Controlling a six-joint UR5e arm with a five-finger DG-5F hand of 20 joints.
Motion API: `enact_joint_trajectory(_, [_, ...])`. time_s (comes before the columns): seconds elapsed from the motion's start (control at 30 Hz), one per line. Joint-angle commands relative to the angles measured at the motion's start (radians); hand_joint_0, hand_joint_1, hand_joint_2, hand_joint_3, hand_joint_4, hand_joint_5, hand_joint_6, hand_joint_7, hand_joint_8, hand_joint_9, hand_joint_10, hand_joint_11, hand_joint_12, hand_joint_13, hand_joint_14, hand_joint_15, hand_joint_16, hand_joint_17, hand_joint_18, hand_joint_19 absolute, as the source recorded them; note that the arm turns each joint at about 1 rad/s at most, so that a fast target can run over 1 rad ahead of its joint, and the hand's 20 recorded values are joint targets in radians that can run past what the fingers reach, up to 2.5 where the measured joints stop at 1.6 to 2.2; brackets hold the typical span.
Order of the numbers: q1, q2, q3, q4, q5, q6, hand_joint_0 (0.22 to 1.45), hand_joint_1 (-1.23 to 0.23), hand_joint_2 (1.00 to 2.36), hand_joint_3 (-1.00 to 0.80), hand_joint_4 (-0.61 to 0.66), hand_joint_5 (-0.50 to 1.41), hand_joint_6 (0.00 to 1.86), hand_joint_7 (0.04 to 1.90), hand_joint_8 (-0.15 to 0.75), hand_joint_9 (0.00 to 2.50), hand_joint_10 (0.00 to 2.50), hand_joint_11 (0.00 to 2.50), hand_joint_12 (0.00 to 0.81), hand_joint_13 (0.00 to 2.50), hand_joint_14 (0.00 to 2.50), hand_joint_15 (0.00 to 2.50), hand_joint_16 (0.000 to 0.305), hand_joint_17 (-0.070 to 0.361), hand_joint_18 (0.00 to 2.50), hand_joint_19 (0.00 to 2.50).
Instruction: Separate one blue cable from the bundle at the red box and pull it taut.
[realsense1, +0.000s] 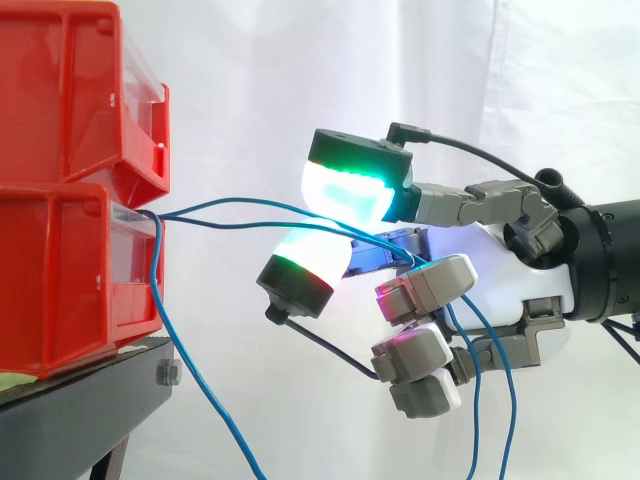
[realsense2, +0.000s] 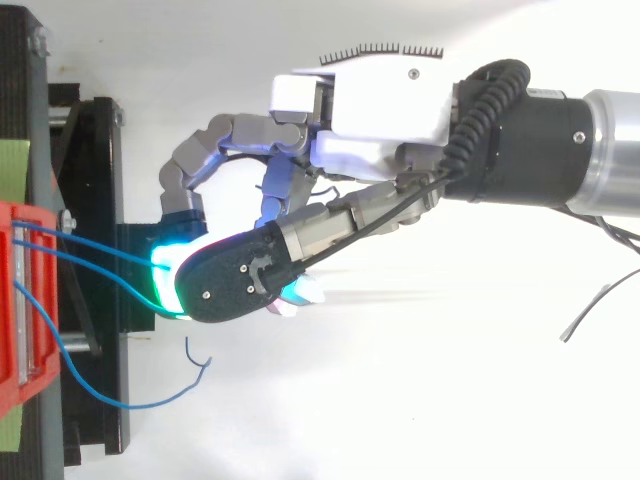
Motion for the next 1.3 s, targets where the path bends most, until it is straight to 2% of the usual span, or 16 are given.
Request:
enact_joint_trajectory(0.0, [0.001,0.000,0.000,-0.001,0.001,0.006,0.59,-0.67,1.01,-0.37,-0.08,-0.16,0.94,0.92,0.256,1.43,0.01,1.42,0.352,1.20,0.03,1.05,0.045,0.101,0.97,0.98])
enact_joint_trajectory(0.3, [0.001,0.000,-0.002,0.000,-0.001,0.003,0.58,-0.61,1.00,-0.44,-0.03,-0.16,0.92,0.94,0.269,1.43,0.01,1.41,0.361,1.20,0.03,1.05,0.045,0.101,0.98,0.99])
enact_joint_trajectory(0.87, [0.001,0.000,-0.006,0.002,-0.001,0.000,0.56,-0.59,1.00,-0.50,0.00,-0.15,0.91,0.97,0.274,1.41,0.02,1.40,0.363,1.20,0.03,1.05,0.046,0.104,0.98,0.99])
enact_joint_trajectory(1.0, [0.002,0.000,-0.006,0.002,-0.001,0.000,0.61,-0.65,1.01,-0.42,-0.03,-0.15,0.91,1.01,0.272,1.43,0.01,1.41,0.355,1.20,0.03,1.05,0.044,0.099,0.98,0.99])
enact_joint_trajectory(1.27, [0.001,0.000,-0.008,0.002,-0.001,0.000,0.62,-0.77,1.02,-0.20,-0.09,-0.14,0.93,1.05,0.282,1.45,0.01,1.43,0.370,1.23,0.03,1.05,0.047,0.107,1.04,0.95])
